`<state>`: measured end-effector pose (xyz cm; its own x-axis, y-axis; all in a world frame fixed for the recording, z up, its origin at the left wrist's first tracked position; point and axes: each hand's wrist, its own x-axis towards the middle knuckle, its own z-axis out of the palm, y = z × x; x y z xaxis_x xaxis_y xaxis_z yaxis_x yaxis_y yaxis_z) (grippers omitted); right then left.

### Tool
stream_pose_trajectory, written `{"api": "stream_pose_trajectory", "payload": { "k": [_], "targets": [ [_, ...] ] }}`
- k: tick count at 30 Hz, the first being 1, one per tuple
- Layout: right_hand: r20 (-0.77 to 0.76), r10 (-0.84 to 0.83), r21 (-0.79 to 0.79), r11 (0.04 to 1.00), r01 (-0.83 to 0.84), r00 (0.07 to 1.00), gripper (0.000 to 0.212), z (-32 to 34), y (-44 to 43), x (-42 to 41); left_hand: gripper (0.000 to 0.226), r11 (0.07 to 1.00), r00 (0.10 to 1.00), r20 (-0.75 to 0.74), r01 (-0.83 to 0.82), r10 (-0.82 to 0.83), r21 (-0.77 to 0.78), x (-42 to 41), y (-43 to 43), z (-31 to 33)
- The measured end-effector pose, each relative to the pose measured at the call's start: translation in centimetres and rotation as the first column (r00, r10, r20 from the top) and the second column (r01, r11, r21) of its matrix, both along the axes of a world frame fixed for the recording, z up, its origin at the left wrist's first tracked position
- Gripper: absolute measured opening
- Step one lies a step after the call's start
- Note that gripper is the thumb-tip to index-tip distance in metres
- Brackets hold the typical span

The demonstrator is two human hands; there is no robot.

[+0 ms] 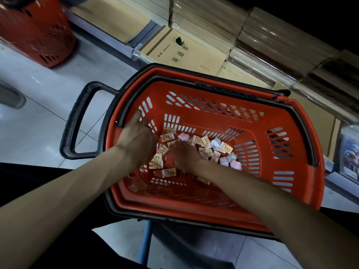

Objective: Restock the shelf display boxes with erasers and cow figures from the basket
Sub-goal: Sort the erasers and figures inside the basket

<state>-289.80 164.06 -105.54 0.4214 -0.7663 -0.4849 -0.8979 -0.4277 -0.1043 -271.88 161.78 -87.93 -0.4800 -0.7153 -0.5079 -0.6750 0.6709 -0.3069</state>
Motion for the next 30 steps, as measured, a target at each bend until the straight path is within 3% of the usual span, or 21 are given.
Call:
{"api": "stream_pose_trajectory", "payload": {
  "k": [2, 6, 12, 18, 22, 26, 30],
  "targets": [
    [0.004, -0.171, -0.087, 0.981, 0.171, 0.985, 0.051, 0.5, -1.0, -1.1, 0.04, 1.0, 1.0, -0.001, 0.004, -0.004, 0.006, 0.1, 0.0, -0.1],
    [-0.105, -0.219, -0.126, 0.971, 0.205, 0.97, 0.048, 0.4, -3.0, -1.5, 0.04, 1.0, 1.0, -0.013, 0.002, -0.002, 0.002, 0.3, 0.0, -0.4],
    [-0.266, -0.307, 0.088, 0.936, 0.341, 0.914, 0.048, -2.2, -3.5, 1.1, 0.038, 1.0, 0.999, -0.042, -0.002, 0.002, -0.004, 0.2, 0.1, -0.1],
    [-0.137, -0.143, -0.019, 0.99, 0.141, 0.98, 0.067, 1.5, -2.3, -2.7, 0.038, 1.0, 1.0, -0.004, -0.005, 0.005, 0.003, 0.2, -0.1, -0.9],
    [-0.307, -0.078, 0.118, 0.986, 0.119, 0.948, 0.086, 3.9, 0.9, -10.7, 0.041, 1.0, 1.0, 0.028, -0.003, 0.002, 0.016, 0.0, 0.1, -1.0],
    [-0.474, 0.031, 0.202, 0.977, 0.074, 0.88, 0.077, 4.4, 4.1, -16.2, 0.041, 1.0, 1.0, 0.022, -0.019, 0.018, 0.014, -0.1, 0.0, -0.8],
    [-0.442, 0.12, 0.149, 0.987, -0.059, 0.889, 0.059, 4.4, 3.3, -16.7, 0.041, 1.0, 1.0, 0.01, -0.024, 0.024, -0.001, -0.2, 0.1, -0.7]
  ]
}}
